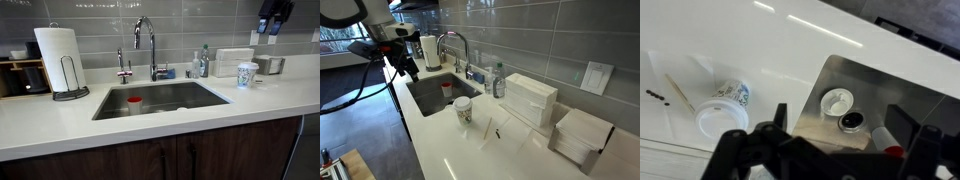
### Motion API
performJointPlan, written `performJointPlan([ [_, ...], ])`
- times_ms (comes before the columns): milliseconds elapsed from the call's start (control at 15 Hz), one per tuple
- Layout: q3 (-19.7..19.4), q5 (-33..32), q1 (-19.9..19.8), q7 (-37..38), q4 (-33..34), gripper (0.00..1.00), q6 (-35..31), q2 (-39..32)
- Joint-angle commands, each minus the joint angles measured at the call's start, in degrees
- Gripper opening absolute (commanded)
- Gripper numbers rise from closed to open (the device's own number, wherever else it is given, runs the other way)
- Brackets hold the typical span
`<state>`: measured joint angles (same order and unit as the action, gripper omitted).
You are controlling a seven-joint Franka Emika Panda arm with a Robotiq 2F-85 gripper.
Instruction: Remove a piece of tissue from the pile on the left and put it on the counter
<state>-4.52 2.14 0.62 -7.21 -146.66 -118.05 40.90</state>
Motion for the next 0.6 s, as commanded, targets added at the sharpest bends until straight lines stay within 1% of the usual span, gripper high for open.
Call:
performJointPlan([
  [0,0.25,-1.6,-3.73,4.45,5.18,1.0,-4.69,-7.18],
  [67,0.18,-1.71,-4.59,5.65,6.83,1.0,-5.39,-9.12],
  [133,0.44,-2.53,-5.77,7.01,8.12,1.0,-7.7,-11.05],
  [267,0.55,-4.0,-7.44,8.92,11.36,1.0,-10.24,-15.21],
  [400,0.42,-6.47,-8.88,9.87,14.12,1.0,-14.73,-19.16],
  [533,0.14,-9.6,-10.3,10.35,16.46,1.0,-20.74,-22.97],
])
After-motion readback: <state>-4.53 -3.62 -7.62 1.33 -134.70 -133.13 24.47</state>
